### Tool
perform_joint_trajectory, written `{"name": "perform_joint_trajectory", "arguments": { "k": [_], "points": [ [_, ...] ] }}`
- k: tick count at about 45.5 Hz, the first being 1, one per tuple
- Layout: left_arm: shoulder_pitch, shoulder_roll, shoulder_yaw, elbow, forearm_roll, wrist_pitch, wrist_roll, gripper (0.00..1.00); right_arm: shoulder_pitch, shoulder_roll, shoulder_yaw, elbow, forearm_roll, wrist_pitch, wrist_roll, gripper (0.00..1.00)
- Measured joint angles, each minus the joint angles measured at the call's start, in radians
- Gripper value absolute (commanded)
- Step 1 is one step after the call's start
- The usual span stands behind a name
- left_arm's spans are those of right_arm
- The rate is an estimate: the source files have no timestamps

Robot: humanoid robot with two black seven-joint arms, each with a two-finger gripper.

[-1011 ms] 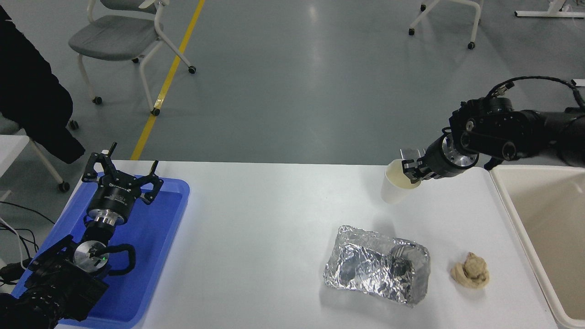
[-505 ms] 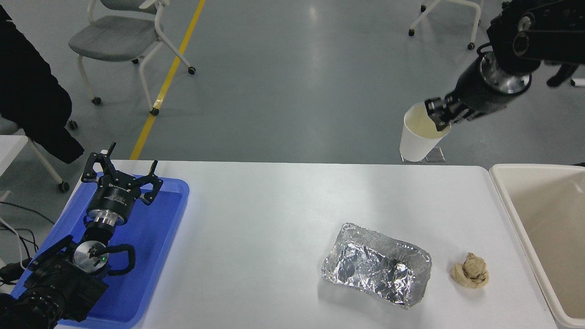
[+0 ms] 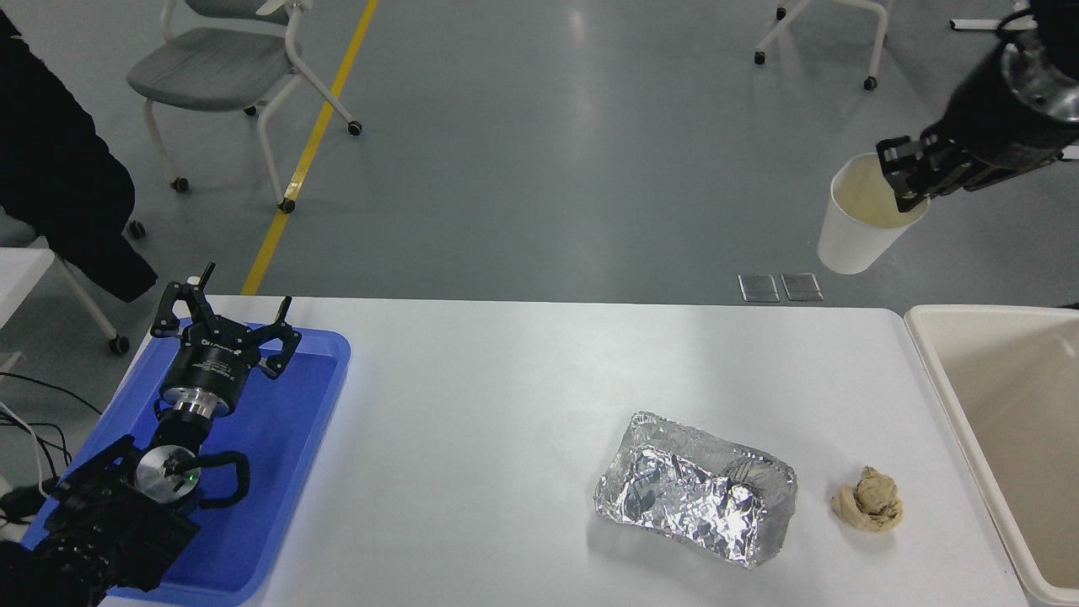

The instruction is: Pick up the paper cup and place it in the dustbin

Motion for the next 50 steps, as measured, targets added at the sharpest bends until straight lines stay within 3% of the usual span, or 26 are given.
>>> {"name": "perform_joint_trajectory", "arguments": {
  "k": [12,22,38,50],
  "points": [
    [0.0,0.0,0.0,0.0,0.0,0.0,0.0,1.0,-0.236,-0.258,0.077,-0.249,-0.165,-0.015,0.036,0.0],
    [0.0,0.0,0.0,0.0,0.0,0.0,0.0,1.0,-0.627,-0.341,0.314,-0.486,-0.211,-0.096,0.086,0.0],
    [-0.001,0.0,0.0,0.0,0.0,0.0,0.0,1.0,-1.212,-0.257,0.728,-0.71,-0.22,-0.323,0.1,0.0],
    [-0.001,0.0,0.0,0.0,0.0,0.0,0.0,1.0,-1.473,-0.122,0.987,-0.818,-0.212,-0.48,0.06,0.0]
  ]
}}
